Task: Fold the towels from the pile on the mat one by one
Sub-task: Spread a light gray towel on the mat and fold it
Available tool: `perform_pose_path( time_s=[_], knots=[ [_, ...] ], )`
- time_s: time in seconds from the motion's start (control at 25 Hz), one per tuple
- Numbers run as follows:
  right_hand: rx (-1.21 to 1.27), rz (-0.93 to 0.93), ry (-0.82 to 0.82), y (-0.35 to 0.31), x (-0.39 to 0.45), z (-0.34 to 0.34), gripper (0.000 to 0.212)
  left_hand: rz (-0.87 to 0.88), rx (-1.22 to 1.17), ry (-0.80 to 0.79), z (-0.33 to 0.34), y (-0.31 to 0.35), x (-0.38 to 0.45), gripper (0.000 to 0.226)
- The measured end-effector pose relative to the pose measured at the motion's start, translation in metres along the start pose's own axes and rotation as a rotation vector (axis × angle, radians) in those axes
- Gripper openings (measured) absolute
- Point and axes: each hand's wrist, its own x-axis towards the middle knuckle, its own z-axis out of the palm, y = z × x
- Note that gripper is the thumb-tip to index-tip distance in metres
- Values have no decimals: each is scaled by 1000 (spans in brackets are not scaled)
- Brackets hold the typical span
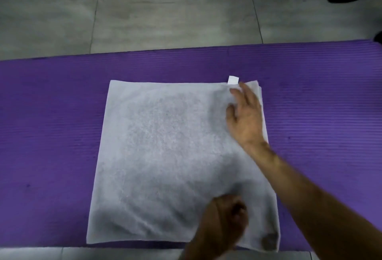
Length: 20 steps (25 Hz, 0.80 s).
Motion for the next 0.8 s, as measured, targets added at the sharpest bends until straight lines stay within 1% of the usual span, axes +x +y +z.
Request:
perform_pose_path(
  time_s=[0.04,0.12,0.16,0.2,0.24,0.28,0.36,0.4,0.44,0.48,0.52,0.6,0.64,0.68,0.72,0.8],
  knots=[
    [-71,-49,-50,-8,-15,12,47,47,61,101,-29,-11,11,11],
    [-267,-50,-173,-17,-32,33,53,130,323,356,-95,-43,46,27],
    [-336,-36,-196,-17,-34,39,56,114,481,441,-130,-58,65,38],
    [-367,-26,-201,-15,-33,41,58,32,622,464,-163,-71,84,50],
    [-372,-17,-195,-16,-32,40,59,-79,726,424,-195,-82,100,59],
    [-382,-16,-193,-16,-30,39,60,-181,775,339,-227,-92,115,64],
    [-428,-37,-187,-16,-30,36,60,-327,773,202,-276,-108,143,66],
    [-446,-37,-193,-18,-29,36,61,-389,770,165,-295,-113,155,68],
    [-461,-29,-200,-20,-29,35,61,-436,777,160,-306,-113,162,69],
    [-468,-18,-205,-22,-28,35,62,-458,783,184,-308,-113,165,70],
    [-469,-7,-218,-22,-27,35,63,-434,783,248,-302,-112,160,69],
    [-475,17,-270,-21,-24,35,64,-255,692,425,-266,-108,128,64],
    [-480,29,-300,-21,-24,33,66,-162,643,449,-243,-107,99,60],
    [-488,34,-326,-21,-23,33,67,-119,628,429,-219,-110,62,59],
    [-500,31,-347,-21,-23,33,69,-135,644,387,-196,-114,20,58],
    [-490,38,-416,-21,-19,30,73,-228,731,325,-165,-130,-58,58]
  ],
)
